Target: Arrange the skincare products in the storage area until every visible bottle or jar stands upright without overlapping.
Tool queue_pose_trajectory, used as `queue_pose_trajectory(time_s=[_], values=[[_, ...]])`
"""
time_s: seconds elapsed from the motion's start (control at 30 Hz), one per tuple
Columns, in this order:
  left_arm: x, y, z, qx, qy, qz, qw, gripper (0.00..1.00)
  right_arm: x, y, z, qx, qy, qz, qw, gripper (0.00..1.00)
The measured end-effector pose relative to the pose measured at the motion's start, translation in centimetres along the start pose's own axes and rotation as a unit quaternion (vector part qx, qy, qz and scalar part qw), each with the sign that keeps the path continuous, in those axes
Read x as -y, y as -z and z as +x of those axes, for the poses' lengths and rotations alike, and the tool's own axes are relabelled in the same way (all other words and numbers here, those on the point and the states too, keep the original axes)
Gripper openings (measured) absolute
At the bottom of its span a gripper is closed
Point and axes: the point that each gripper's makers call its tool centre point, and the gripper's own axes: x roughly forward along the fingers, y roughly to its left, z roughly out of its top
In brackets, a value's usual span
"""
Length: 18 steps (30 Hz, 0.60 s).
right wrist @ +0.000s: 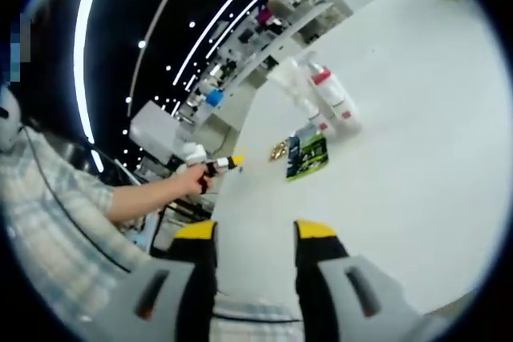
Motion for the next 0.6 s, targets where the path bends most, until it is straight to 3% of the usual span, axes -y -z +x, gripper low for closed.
queue_pose_trajectory(time_s=[0.07,0.23,0.33,0.5,0.6], values=[[-0.5,0.4,0.0,-0.017,-0.023,0.032,0.9991,0.70,-0.2,0.0,0.3,0.000,-0.001,0.000,1.0000,0.36],[-1.7,1.6,0.4,-0.058,-0.055,0.074,0.9940,0.71,-0.2,0.3,0.9,-0.002,-0.003,0.004,1.0000,0.36],[-2.1,1.3,0.7,-0.044,-0.058,0.058,0.9957,0.71,-0.1,0.4,0.9,-0.005,0.001,0.004,1.0000,0.36],[-1.7,1.2,0.7,-0.029,-0.055,0.064,0.9961,0.66,0.5,-0.1,0.8,0.003,0.008,0.013,0.9999,0.36],[-1.3,0.9,0.6,-0.013,-0.040,0.081,0.9959,0.51,0.5,-0.3,0.9,0.003,0.008,0.010,0.9999,0.36]])
